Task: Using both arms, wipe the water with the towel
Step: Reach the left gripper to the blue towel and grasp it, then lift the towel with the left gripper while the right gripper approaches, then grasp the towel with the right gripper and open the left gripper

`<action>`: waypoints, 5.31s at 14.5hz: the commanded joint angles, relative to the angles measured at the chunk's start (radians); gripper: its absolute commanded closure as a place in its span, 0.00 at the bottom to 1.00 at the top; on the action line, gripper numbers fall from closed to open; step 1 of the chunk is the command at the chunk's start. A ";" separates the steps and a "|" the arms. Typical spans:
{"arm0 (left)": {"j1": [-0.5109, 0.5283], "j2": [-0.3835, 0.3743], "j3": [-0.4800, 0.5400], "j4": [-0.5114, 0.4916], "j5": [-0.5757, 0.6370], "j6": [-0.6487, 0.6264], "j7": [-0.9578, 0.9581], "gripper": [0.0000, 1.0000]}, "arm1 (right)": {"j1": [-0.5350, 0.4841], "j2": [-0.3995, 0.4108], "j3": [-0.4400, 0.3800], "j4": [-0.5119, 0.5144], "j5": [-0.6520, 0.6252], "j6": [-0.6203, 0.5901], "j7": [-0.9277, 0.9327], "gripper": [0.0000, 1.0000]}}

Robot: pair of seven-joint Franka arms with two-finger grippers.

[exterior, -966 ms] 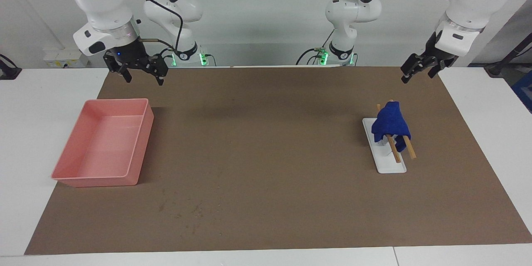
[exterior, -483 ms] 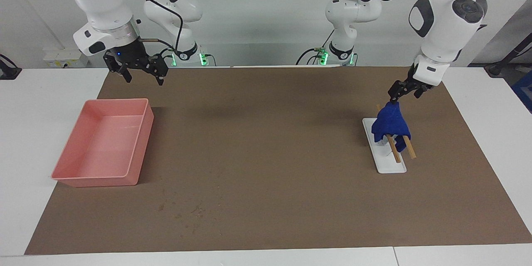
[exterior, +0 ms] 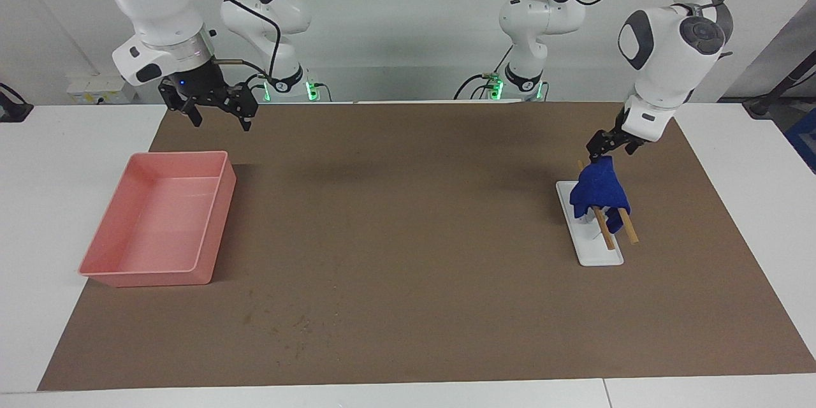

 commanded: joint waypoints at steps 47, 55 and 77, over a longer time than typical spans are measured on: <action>-0.172 0.050 -0.141 0.521 -0.337 -0.256 -1.581 1.00 | 0.094 -0.039 0.023 -0.012 0.288 0.109 0.659 0.04; -0.303 0.053 -0.142 0.510 -0.444 -0.019 -2.070 1.00 | 0.192 0.033 0.023 -0.012 0.460 0.272 1.127 0.04; -0.495 0.065 -0.141 0.450 -0.438 0.378 -2.423 1.00 | 0.286 0.194 0.015 0.072 0.583 0.441 1.298 1.00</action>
